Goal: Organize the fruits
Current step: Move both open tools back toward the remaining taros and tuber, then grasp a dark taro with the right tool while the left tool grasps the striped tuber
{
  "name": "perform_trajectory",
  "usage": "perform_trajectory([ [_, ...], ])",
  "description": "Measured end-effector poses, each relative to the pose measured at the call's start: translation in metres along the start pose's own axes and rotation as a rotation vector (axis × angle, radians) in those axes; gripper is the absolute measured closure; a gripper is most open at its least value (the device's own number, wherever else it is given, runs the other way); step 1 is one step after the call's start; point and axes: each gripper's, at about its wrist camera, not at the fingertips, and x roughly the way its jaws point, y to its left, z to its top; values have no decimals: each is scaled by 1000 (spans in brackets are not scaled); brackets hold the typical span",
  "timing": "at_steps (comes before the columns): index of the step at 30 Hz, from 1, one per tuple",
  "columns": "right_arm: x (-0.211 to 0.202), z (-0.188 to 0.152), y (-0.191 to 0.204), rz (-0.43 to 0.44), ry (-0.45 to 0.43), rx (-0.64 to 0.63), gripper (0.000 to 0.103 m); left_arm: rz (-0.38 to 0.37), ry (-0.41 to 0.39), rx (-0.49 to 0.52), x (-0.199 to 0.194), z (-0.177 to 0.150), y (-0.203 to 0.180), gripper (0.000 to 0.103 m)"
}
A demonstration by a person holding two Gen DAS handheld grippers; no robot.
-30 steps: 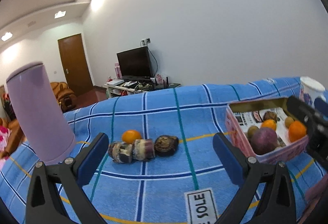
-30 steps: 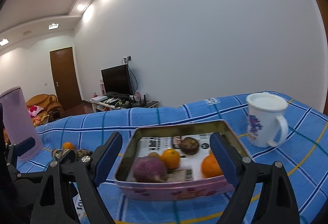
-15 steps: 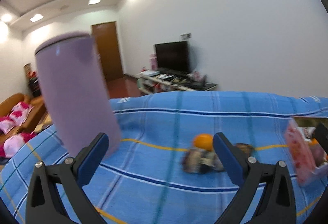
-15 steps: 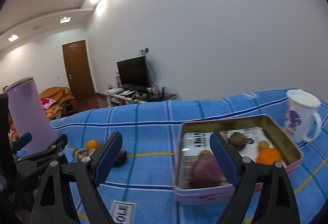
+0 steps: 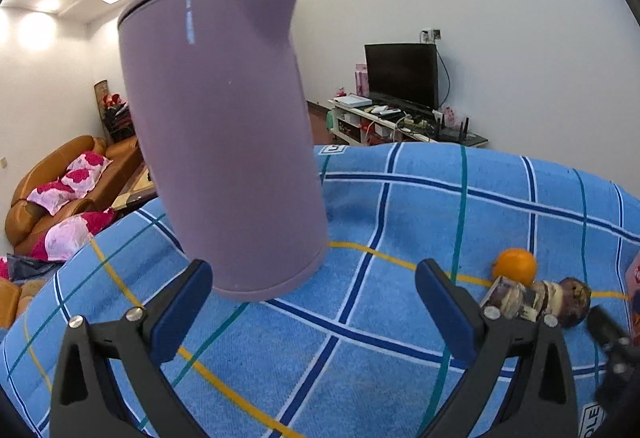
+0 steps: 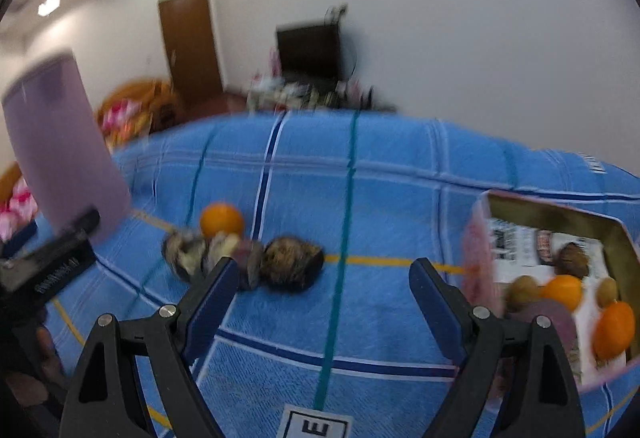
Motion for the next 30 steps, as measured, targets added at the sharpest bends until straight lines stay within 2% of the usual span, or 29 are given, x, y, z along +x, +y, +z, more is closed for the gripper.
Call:
perform_trajectory([
  [3, 16, 5, 7, 20, 67, -35, 15, -6, -2, 23, -2, 1, -5, 0],
  [11, 50, 22, 11, 28, 134, -62, 15, -18, 11, 28, -1, 1, -4, 0],
  [14, 67, 23, 11, 64, 210, -53, 23, -17, 18, 18, 1, 2, -2, 0],
  [18, 72, 25, 16, 47, 190, -99, 54, -24, 19, 18, 1, 2, 0, 0],
  [24, 57, 14, 10, 73, 170, -72, 55, -90, 4, 38, -3, 2, -6, 0],
  [30, -1, -9, -10, 122, 3, -17, 55, -264, -32, 85, -20, 1, -22, 0],
])
